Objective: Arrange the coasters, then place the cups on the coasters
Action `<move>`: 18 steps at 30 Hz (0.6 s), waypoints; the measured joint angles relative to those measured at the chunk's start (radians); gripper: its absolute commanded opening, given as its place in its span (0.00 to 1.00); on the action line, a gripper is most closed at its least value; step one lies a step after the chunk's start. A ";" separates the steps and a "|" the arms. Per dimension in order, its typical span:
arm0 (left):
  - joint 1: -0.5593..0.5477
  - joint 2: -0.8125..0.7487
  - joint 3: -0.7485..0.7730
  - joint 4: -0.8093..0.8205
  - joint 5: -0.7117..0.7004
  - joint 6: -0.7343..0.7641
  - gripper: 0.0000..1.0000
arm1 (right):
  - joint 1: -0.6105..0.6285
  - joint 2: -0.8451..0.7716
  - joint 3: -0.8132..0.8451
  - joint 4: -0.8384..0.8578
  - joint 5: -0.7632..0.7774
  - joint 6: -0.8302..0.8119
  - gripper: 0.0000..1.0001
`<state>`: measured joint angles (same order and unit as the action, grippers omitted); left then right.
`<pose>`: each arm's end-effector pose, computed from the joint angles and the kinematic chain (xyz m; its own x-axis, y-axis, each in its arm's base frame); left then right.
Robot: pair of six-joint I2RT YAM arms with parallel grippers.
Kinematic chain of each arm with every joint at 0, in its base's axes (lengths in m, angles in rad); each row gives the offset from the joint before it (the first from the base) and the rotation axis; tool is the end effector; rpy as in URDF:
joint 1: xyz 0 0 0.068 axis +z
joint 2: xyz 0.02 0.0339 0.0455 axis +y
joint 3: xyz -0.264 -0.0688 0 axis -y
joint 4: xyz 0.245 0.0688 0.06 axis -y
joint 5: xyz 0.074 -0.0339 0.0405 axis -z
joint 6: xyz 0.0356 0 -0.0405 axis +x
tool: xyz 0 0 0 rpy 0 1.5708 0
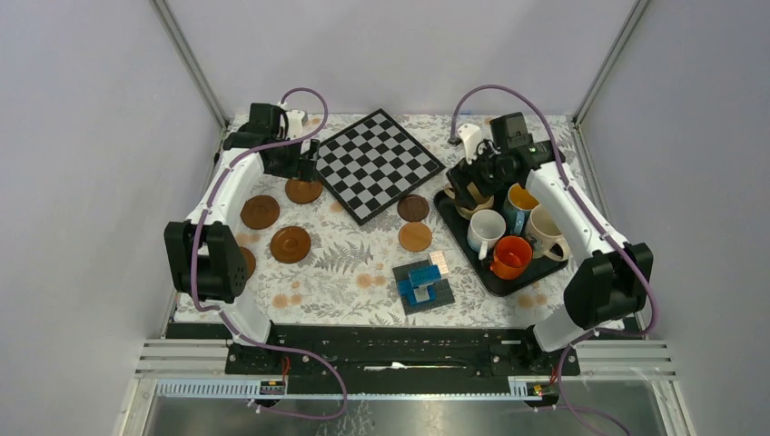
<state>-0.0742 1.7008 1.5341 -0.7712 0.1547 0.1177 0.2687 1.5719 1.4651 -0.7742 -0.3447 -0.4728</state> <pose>0.3689 -0.0329 0.3058 -0.7793 0.1743 -0.6020 0.2574 0.9648 -0.0539 0.3234 0.1015 0.3281 -0.4539 -0.5695 -0.6853 -0.7457 0.6638 -0.0577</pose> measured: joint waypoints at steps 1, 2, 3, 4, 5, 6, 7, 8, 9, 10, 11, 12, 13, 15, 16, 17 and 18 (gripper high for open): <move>0.000 0.000 0.000 0.000 0.000 -0.004 0.99 | 0.014 -0.009 -0.011 0.001 -0.001 -0.013 0.91; 0.000 0.000 0.000 0.001 0.000 -0.006 0.99 | 0.028 -0.019 -0.025 -0.001 -0.002 -0.026 0.86; 0.000 0.000 0.000 0.000 0.000 -0.008 0.99 | 0.048 -0.036 -0.050 -0.001 -0.005 -0.045 0.80; 0.001 0.000 0.000 0.000 0.000 -0.011 0.99 | 0.076 -0.063 -0.093 -0.005 -0.007 -0.070 0.74; 0.001 0.000 0.000 0.000 0.000 -0.014 0.99 | 0.100 -0.083 -0.127 -0.011 -0.008 -0.093 0.68; 0.001 0.000 0.000 0.000 0.001 -0.017 0.99 | 0.124 -0.103 -0.161 -0.016 -0.010 -0.112 0.61; 0.001 0.000 0.000 0.000 0.001 -0.019 0.99 | 0.149 -0.123 -0.198 -0.023 -0.011 -0.133 0.54; 0.001 0.000 0.000 0.000 0.002 -0.021 0.99 | 0.166 -0.137 -0.225 -0.029 -0.012 -0.148 0.49; 0.001 0.000 -0.001 0.000 0.002 -0.023 0.99 | 0.188 -0.153 -0.258 -0.037 -0.012 -0.167 0.43; 0.001 0.000 -0.001 0.000 0.002 -0.024 0.99 | 0.201 -0.163 -0.282 -0.042 -0.011 -0.183 0.37; 0.001 -0.002 -0.003 0.001 0.002 -0.026 0.99 | 0.211 -0.171 -0.308 -0.046 -0.009 -0.196 0.32; 0.001 -0.002 -0.005 0.000 0.001 -0.028 0.99 | 0.215 -0.175 -0.330 -0.050 -0.006 -0.208 0.28; 0.001 -0.003 -0.005 -0.002 0.001 -0.031 0.99 | 0.218 -0.177 -0.351 -0.051 -0.004 -0.215 0.27; 0.001 -0.006 -0.005 -0.002 0.000 -0.035 0.99 | 0.221 -0.176 -0.391 -0.051 0.008 -0.223 0.27; 0.001 -0.008 -0.005 -0.002 0.000 -0.037 0.99 | 0.222 -0.176 -0.411 -0.051 0.013 -0.223 0.26; 0.001 -0.009 -0.005 -0.002 0.000 -0.038 0.99 | 0.223 -0.176 -0.428 -0.050 0.015 -0.223 0.26; 0.001 -0.010 -0.006 -0.002 0.000 -0.039 0.99 | 0.224 -0.176 -0.446 -0.045 0.020 -0.223 0.26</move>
<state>-0.0731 1.6905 1.5284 -0.7727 0.1543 0.0784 0.4927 1.3960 1.0187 -0.8196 -0.3248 -0.6960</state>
